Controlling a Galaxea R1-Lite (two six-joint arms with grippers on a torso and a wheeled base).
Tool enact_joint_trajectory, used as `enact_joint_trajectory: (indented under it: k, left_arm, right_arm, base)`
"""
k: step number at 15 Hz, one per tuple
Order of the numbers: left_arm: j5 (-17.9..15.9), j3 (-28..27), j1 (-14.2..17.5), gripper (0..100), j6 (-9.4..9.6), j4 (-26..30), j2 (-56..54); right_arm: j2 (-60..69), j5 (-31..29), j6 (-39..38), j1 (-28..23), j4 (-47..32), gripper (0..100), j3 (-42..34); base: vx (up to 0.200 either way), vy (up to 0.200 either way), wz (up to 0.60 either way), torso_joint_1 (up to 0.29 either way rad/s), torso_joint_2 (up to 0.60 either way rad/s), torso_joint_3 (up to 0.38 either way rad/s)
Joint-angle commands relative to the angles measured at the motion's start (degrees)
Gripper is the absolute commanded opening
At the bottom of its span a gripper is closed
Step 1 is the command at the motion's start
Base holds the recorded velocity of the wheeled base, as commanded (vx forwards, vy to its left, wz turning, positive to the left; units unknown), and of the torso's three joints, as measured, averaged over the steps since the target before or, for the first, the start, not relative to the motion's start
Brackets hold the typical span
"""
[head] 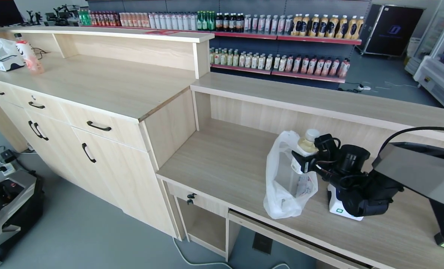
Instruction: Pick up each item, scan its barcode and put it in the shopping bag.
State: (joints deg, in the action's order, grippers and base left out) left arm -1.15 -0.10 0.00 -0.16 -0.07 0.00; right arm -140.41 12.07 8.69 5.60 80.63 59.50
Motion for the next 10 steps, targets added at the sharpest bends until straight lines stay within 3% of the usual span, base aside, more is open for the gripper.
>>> enact_joint_trajectory:
  k: [1, 10]
  left_arm:
    - [0.0, 0.0, 0.0, 100, -0.02, 0.0, 0.1]
    - [0.0, 0.0, 0.0, 100, -0.02, 0.0, 0.1]
  right_arm:
    - [-2.9, 0.2, 0.2, 0.6, -0.3, 0, 2.2]
    - [-7.7, 0.2, 0.9, 1.0, -3.5, 0, 8.3]
  base:
    - [0.000, 0.000, 0.00, 0.000, 0.00, 0.000]
    - [0.000, 0.000, 0.00, 0.000, 0.00, 0.000]
